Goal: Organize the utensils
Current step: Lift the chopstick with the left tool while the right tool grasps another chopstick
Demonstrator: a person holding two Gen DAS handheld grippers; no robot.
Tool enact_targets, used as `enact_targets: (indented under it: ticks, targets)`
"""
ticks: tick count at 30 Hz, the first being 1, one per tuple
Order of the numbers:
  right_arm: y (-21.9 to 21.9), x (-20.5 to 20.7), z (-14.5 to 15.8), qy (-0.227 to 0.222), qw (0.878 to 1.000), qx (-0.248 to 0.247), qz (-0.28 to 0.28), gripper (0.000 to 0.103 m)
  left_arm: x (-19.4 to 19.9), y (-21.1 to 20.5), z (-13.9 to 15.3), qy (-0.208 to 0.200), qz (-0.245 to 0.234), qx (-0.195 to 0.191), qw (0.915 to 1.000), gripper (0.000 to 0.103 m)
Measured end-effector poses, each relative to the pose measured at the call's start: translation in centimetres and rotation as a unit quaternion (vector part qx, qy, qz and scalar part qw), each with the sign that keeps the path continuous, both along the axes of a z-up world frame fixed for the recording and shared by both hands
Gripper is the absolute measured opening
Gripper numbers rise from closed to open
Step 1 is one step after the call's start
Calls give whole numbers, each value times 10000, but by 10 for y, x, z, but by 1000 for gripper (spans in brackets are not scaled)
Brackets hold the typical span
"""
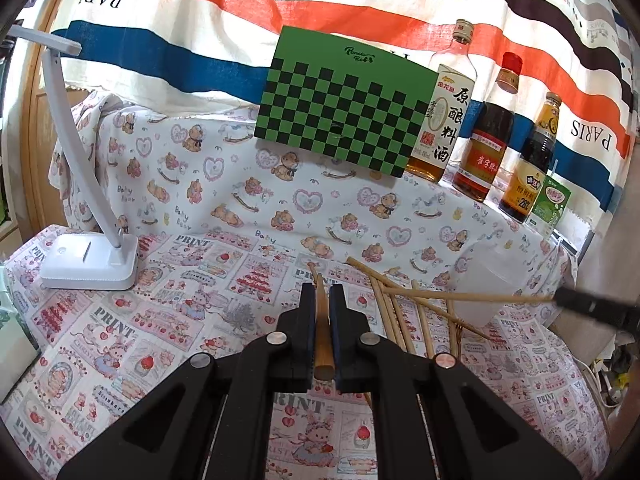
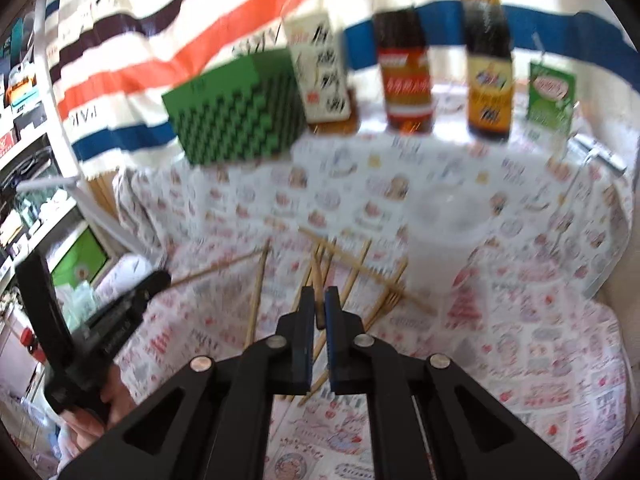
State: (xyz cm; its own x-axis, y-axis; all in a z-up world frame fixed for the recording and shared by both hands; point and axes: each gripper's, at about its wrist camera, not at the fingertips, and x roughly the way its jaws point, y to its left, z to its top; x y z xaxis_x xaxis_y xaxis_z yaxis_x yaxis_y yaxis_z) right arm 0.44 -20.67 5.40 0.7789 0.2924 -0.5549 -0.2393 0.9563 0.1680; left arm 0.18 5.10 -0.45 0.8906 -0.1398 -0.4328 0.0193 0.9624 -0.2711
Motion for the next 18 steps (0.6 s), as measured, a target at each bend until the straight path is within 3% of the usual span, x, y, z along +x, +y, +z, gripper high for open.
enact_targets:
  ticks: [6,11,16,18]
  targets:
    - [-8,-8,25,-493,9986,72,-162,4,-4,5,4,-132,-314,-311,9989,5]
    - [-9,-15,48,-994,9946,68,-284,4,-18,7,17,-563,-332,-207,9976,5]
    - [-11,-16,75,-1445,9883,94,-483,4,-23,12,30,-726,-649,-532,9938,5]
    - [-15,-16,85,-1585,9858,113,-549,4,-23,7,42,-836,-670,-417,9934,5]
